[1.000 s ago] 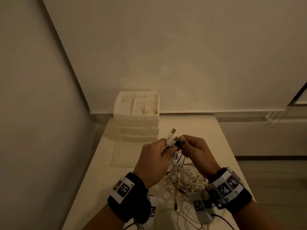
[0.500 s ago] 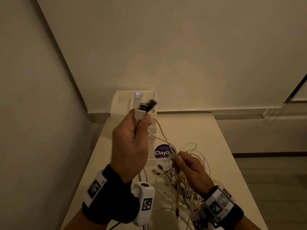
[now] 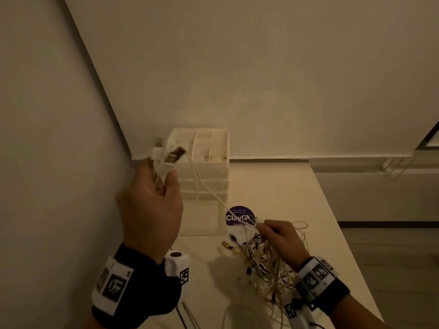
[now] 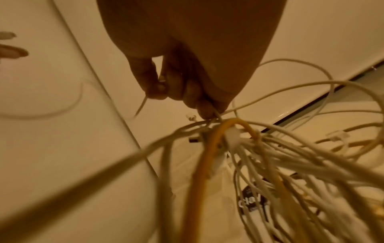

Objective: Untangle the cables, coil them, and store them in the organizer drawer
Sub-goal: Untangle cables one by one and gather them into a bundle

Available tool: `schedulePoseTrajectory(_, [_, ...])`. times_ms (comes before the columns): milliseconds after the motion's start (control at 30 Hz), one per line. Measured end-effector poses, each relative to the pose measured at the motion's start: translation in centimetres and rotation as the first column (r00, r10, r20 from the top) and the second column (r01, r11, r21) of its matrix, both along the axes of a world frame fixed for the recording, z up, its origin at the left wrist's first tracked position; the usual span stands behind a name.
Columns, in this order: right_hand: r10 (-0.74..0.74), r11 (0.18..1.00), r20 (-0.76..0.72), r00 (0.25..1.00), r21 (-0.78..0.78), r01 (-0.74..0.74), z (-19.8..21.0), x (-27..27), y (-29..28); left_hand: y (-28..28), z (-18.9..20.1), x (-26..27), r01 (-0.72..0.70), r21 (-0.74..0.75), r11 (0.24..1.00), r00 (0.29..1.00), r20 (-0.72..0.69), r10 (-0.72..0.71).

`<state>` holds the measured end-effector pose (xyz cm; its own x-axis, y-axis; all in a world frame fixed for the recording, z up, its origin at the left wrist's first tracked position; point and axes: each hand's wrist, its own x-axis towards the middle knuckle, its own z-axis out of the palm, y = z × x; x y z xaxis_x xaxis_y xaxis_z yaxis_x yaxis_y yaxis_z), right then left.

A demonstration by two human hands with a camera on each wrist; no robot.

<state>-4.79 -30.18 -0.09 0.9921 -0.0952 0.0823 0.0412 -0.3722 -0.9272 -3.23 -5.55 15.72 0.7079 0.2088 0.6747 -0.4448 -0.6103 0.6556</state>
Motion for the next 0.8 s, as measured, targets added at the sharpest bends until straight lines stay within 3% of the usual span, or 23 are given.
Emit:
schedulePoseTrajectory(67, [-0.017,0.992,-0.005,1.000,0.124,0.018,1.8,0.1,-0.1,-0.9,-0.4,-0.5,0.167,0.089,0.982,0.985,-0.052,-0.163])
schedulePoseTrajectory(167, [0.041,0.971,0.042,0.998,0.232,-0.050,4.1,0.3,0.3,-3.5,-2.1,-1.0,0.499,0.073,0.864,0.842,-0.276,-0.463])
schedulePoseTrajectory(233, [0.092,0.946,0.074,0.993,0.304,-0.110,5.2,0.3,0.4,-5.6,-3.9,-1.0,0.580,0.091,0.810,0.768,-0.392,-0.506])
schedulePoseTrajectory(333, [0.142,0.907,0.101,0.985,0.386,-0.170,6.2,0.3,0.0,-8.1,-6.8,-0.4,0.612,0.099,0.785,0.718,-0.486,-0.498])
schedulePoseTrajectory(467, [0.160,0.910,0.114,0.980,0.369,-0.192,6.0,-0.3,-0.6,-9.0,-7.6,-0.5,0.598,-0.010,0.802,0.731,-0.404,-0.550])
schedulePoseTrajectory(667, [0.123,0.991,0.185,0.975,0.025,-0.130,3.1,-1.0,0.0,-8.8,-5.3,-0.5,0.518,-0.134,0.845,0.807,-0.251,-0.535])
schedulePoseTrajectory(800, [0.130,0.983,0.206,0.970,-0.157,-0.098,0.6,-0.7,0.4,-7.9,-4.4,-0.8,0.492,-0.339,0.802,0.793,-0.205,-0.573])
